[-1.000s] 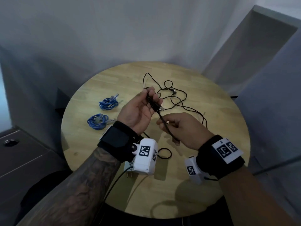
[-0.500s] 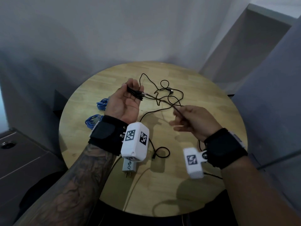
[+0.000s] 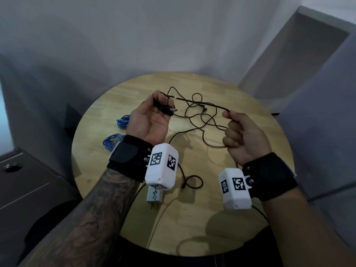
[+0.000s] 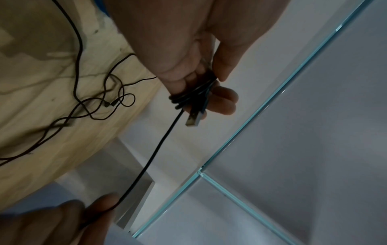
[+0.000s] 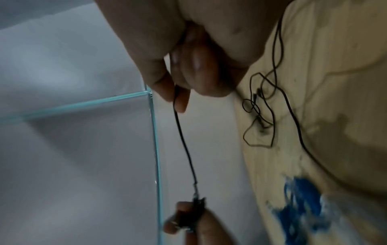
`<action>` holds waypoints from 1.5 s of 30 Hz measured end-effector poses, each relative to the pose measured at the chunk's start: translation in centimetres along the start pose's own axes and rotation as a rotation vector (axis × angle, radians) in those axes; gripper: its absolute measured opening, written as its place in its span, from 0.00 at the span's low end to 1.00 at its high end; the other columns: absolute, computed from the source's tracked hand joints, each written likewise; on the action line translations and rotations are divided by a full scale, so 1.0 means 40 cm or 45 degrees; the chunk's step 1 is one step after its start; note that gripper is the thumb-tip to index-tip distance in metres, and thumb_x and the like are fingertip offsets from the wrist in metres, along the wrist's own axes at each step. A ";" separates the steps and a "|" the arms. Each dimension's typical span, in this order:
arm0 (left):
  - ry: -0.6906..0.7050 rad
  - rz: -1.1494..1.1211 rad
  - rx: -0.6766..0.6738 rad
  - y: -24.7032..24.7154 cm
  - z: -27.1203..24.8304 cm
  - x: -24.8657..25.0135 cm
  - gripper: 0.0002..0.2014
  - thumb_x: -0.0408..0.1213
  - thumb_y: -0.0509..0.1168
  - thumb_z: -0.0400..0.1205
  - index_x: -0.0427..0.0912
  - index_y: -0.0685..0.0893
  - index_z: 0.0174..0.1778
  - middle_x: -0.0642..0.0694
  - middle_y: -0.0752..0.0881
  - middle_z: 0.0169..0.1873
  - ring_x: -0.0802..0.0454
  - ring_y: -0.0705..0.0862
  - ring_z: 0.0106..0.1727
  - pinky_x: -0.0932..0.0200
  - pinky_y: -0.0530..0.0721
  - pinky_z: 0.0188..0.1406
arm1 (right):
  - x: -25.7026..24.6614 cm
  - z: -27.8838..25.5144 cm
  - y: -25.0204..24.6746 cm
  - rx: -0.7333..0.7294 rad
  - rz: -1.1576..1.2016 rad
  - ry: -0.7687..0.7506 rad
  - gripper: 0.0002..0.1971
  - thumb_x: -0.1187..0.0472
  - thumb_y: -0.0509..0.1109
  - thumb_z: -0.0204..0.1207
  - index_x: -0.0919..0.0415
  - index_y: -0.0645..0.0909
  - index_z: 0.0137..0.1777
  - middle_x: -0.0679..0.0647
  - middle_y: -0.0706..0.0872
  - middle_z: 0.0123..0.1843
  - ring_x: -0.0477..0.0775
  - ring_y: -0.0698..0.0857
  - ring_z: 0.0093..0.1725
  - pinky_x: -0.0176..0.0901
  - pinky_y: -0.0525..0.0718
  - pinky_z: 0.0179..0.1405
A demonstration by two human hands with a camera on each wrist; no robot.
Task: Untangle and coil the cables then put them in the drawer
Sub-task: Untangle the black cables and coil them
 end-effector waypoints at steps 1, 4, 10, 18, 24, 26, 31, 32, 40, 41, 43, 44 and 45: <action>0.026 -0.026 -0.009 -0.001 0.004 0.014 0.14 0.30 0.55 0.88 0.32 0.84 0.42 0.43 0.85 0.37 0.50 0.86 0.40 0.52 0.89 0.47 | -0.005 -0.004 0.001 -0.016 -0.226 -0.072 0.10 0.62 0.66 0.82 0.62 0.87 0.43 0.44 0.61 0.21 0.43 0.58 0.18 0.34 0.56 0.16; 0.098 -0.053 -0.010 -0.005 0.018 0.044 0.15 0.31 0.55 0.89 0.32 0.85 0.42 0.43 0.88 0.39 0.51 0.90 0.40 0.52 0.88 0.54 | -0.009 -0.034 0.019 -0.151 -1.162 -0.409 0.05 0.60 0.74 0.79 0.56 0.93 0.45 0.41 0.88 0.30 0.42 0.84 0.30 0.35 0.81 0.30; 0.253 0.372 0.069 -0.020 0.021 -0.003 0.09 0.32 0.56 0.89 0.34 0.80 0.51 0.45 0.89 0.37 0.50 0.90 0.42 0.55 0.88 0.52 | 0.007 -0.089 0.067 -0.519 -1.406 -0.491 0.06 0.60 0.76 0.78 0.55 0.93 0.51 0.44 0.93 0.43 0.40 0.90 0.42 0.34 0.85 0.42; 0.197 1.639 -0.436 0.002 -0.050 -0.132 0.12 0.31 0.56 0.89 0.29 0.83 0.50 0.44 0.85 0.30 0.50 0.84 0.32 0.49 0.85 0.41 | -0.059 -0.116 0.085 -0.430 -1.285 -0.817 0.06 0.66 0.70 0.82 0.60 0.88 0.45 0.40 0.88 0.33 0.39 0.83 0.33 0.25 0.75 0.36; -0.445 1.155 -0.525 0.018 -0.074 -0.157 0.12 0.38 0.53 0.82 0.36 0.78 0.43 0.50 0.70 0.23 0.53 0.67 0.26 0.58 0.81 0.38 | -0.048 -0.008 0.002 -0.124 -1.250 -0.784 0.05 0.57 0.71 0.82 0.55 0.88 0.49 0.40 0.89 0.42 0.36 0.84 0.43 0.34 0.82 0.46; -0.522 0.848 -0.481 0.027 -0.073 -0.149 0.11 0.37 0.53 0.82 0.37 0.78 0.44 0.52 0.68 0.24 0.55 0.66 0.26 0.57 0.80 0.40 | -0.023 0.006 0.001 -0.212 -1.310 -0.709 0.08 0.57 0.68 0.85 0.55 0.89 0.56 0.33 0.88 0.41 0.35 0.85 0.44 0.35 0.83 0.46; -0.262 0.264 -0.185 0.028 -0.042 -0.111 0.11 0.34 0.53 0.87 0.34 0.79 0.50 0.51 0.81 0.29 0.57 0.82 0.31 0.55 0.88 0.52 | 0.033 -0.026 0.039 -0.514 -1.502 -0.440 0.12 0.57 0.61 0.88 0.41 0.83 0.60 0.48 0.85 0.31 0.43 0.79 0.29 0.47 0.84 0.34; -0.199 0.266 -0.144 0.027 -0.036 -0.106 0.11 0.34 0.53 0.88 0.34 0.79 0.50 0.50 0.84 0.31 0.57 0.84 0.32 0.55 0.87 0.55 | 0.035 -0.033 0.046 -0.547 -1.568 -0.420 0.10 0.56 0.61 0.88 0.44 0.84 0.58 0.50 0.88 0.32 0.44 0.80 0.29 0.47 0.85 0.37; 0.180 0.577 -0.018 0.024 0.035 -0.089 0.11 0.31 0.55 0.89 0.33 0.81 0.48 0.44 0.88 0.35 0.50 0.88 0.39 0.55 0.87 0.51 | 0.001 -0.072 0.042 -0.685 -1.699 -0.401 0.08 0.54 0.68 0.80 0.51 0.83 0.40 0.49 0.89 0.34 0.47 0.88 0.35 0.48 0.87 0.43; 0.253 0.715 -0.023 0.021 0.038 -0.090 0.09 0.29 0.57 0.88 0.33 0.82 0.48 0.43 0.88 0.35 0.48 0.89 0.39 0.53 0.88 0.51 | -0.004 -0.074 0.044 -0.668 -1.667 -0.433 0.06 0.54 0.69 0.81 0.50 0.84 0.43 0.49 0.88 0.34 0.48 0.87 0.34 0.47 0.85 0.41; 0.379 1.109 -0.073 0.021 0.033 -0.094 0.08 0.28 0.61 0.86 0.32 0.85 0.48 0.43 0.89 0.35 0.46 0.90 0.40 0.51 0.89 0.51 | -0.013 -0.069 0.051 -0.622 -1.636 -0.560 0.07 0.55 0.69 0.82 0.52 0.88 0.48 0.50 0.88 0.35 0.50 0.84 0.35 0.47 0.82 0.39; 0.412 1.316 -0.133 0.022 0.028 -0.100 0.08 0.27 0.62 0.86 0.31 0.86 0.48 0.44 0.90 0.34 0.49 0.90 0.39 0.55 0.88 0.49 | -0.015 -0.063 0.057 -0.608 -1.628 -0.622 0.08 0.55 0.68 0.82 0.55 0.88 0.48 0.52 0.88 0.36 0.51 0.83 0.36 0.49 0.82 0.40; 0.426 1.512 -0.204 0.020 0.024 -0.105 0.08 0.27 0.63 0.85 0.31 0.87 0.47 0.48 0.89 0.33 0.55 0.88 0.36 0.61 0.87 0.44 | -0.016 -0.057 0.062 -0.588 -1.603 -0.669 0.08 0.56 0.68 0.82 0.57 0.88 0.47 0.53 0.87 0.36 0.52 0.83 0.36 0.52 0.83 0.41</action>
Point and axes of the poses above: each hand's wrist, its own z-axis towards the middle knuckle, its own y-axis out of the palm, x = y × z, the point moved 3 cm from there along z, towards the middle knuckle
